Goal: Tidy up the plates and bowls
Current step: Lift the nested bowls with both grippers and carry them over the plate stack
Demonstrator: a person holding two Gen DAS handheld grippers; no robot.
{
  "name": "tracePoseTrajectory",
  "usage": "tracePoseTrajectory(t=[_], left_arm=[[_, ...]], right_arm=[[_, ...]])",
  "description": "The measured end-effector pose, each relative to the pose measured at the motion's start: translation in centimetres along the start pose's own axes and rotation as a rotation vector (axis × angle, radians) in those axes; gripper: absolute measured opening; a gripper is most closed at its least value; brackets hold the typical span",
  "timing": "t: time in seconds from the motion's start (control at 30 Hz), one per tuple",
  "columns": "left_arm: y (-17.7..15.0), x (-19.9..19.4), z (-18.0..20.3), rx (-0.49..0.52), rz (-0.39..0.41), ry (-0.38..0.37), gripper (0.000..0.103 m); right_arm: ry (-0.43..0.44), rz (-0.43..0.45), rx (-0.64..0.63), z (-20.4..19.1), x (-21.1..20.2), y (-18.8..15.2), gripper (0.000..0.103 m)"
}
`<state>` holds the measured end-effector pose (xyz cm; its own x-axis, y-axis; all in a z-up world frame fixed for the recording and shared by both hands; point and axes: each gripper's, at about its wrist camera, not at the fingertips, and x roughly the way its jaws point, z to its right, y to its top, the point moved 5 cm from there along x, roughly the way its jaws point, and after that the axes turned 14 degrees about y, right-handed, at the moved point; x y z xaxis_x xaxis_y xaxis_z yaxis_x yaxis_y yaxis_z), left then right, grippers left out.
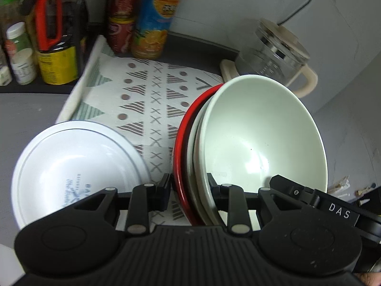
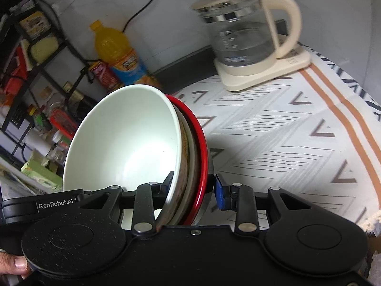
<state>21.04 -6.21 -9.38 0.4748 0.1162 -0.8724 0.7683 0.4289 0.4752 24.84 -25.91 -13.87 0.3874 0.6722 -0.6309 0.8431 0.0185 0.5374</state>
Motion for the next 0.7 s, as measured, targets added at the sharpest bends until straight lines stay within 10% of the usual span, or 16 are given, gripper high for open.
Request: tracePoseTrajectory(t=[0.7], left_arm=[[-0.4,-3.4,-9.1,-0.167,0.063,0.110,0.027]], right_arm=[[0.136,-0.122,-0.130,-7.2,4.9,-1.7,0.032]])
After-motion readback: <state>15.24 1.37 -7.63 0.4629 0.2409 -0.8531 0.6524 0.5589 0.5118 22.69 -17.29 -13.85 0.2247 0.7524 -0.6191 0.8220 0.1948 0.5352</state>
